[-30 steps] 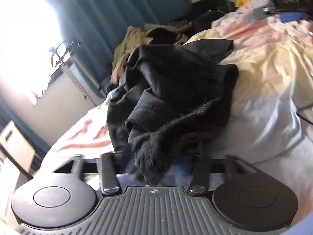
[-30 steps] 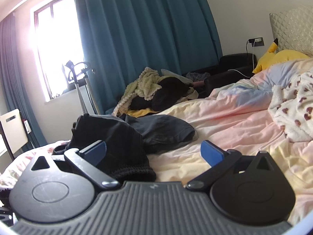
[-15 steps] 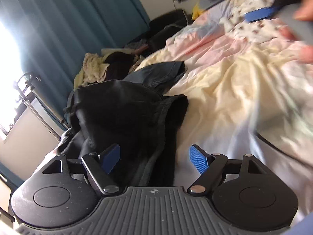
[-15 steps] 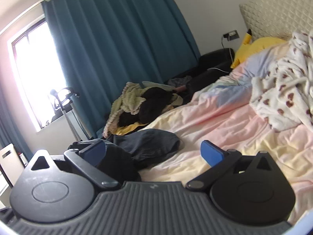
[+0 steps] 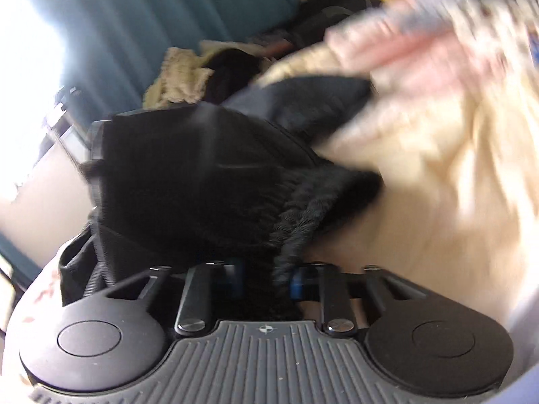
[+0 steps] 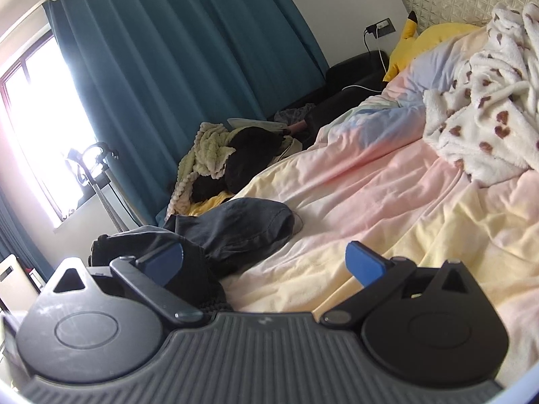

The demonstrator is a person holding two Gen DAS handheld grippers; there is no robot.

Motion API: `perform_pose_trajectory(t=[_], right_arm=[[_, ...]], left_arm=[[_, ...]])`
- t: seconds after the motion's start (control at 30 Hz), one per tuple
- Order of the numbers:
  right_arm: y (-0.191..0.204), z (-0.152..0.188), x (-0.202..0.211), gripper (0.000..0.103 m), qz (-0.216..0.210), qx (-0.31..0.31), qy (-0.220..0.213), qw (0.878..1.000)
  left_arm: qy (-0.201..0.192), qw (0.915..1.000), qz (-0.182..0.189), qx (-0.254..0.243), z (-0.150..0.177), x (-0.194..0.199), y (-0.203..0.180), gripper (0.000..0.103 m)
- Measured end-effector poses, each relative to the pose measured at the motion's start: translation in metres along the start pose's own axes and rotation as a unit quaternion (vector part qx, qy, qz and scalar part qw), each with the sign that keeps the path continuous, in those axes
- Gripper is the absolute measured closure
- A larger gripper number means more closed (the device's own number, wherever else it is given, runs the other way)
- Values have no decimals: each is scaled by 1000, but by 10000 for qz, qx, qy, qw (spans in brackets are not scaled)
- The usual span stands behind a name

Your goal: Fold clothes

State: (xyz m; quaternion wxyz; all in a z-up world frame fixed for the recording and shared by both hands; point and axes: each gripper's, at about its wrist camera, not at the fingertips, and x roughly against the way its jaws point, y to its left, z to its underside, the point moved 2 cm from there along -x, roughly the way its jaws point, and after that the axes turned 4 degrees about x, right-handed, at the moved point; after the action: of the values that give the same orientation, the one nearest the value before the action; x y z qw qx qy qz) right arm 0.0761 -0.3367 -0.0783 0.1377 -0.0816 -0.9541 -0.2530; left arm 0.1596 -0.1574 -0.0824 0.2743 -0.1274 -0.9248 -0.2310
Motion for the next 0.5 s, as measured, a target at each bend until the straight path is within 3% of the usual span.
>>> perform_pose_trajectory(t=[0.1,0.23,0.37,0.5], right_arm=[[0,1,1,0,9,39,-39,10000],[5,5,6,0,50,219,-17,9997],[21,18,4,0,-15,639,194,9978],[41,30,-2,0,-64,1154,360,9926]], left_arm=[[-325,9956,107,874,-18,22,43,86],[-778,9782,193,1916,-37,63,115,87],[-987,9436,88,3158,-39,95,215,87],[-952,9043,-311,4150,-17,101,316,87]])
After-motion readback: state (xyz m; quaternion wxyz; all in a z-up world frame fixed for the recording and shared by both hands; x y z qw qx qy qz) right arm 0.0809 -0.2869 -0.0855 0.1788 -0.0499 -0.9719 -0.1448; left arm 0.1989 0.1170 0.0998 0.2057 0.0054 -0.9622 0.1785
